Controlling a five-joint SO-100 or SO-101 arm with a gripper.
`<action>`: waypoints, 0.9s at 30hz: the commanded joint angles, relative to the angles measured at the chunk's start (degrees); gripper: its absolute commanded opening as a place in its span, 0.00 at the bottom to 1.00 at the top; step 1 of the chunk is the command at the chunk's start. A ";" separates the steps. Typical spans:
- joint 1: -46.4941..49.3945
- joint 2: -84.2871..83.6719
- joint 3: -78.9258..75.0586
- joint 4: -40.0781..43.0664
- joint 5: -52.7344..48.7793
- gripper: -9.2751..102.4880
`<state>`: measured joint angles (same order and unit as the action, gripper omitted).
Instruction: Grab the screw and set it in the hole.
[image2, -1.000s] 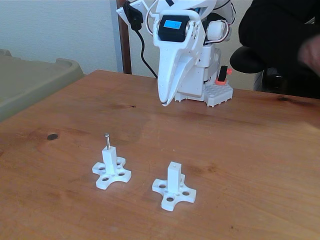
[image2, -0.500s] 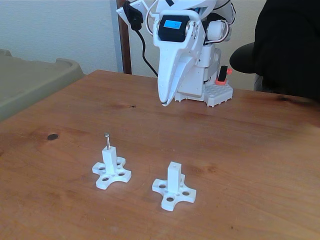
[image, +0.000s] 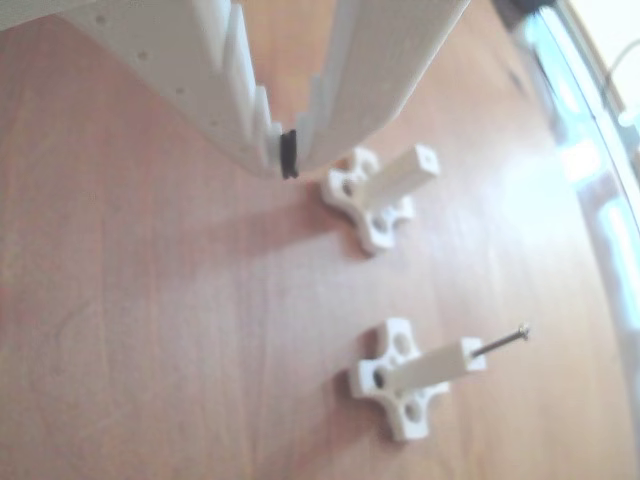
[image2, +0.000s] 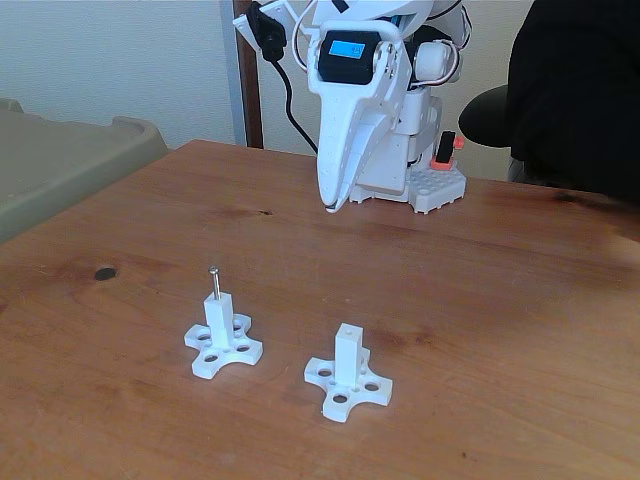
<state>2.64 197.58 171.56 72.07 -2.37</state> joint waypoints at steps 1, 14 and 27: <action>-0.35 1.05 0.79 1.32 -0.26 0.05; -0.18 1.14 0.53 1.05 -1.93 0.04; 1.85 -21.27 -22.15 1.05 -0.79 0.04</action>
<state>4.39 182.90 158.64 73.65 -3.87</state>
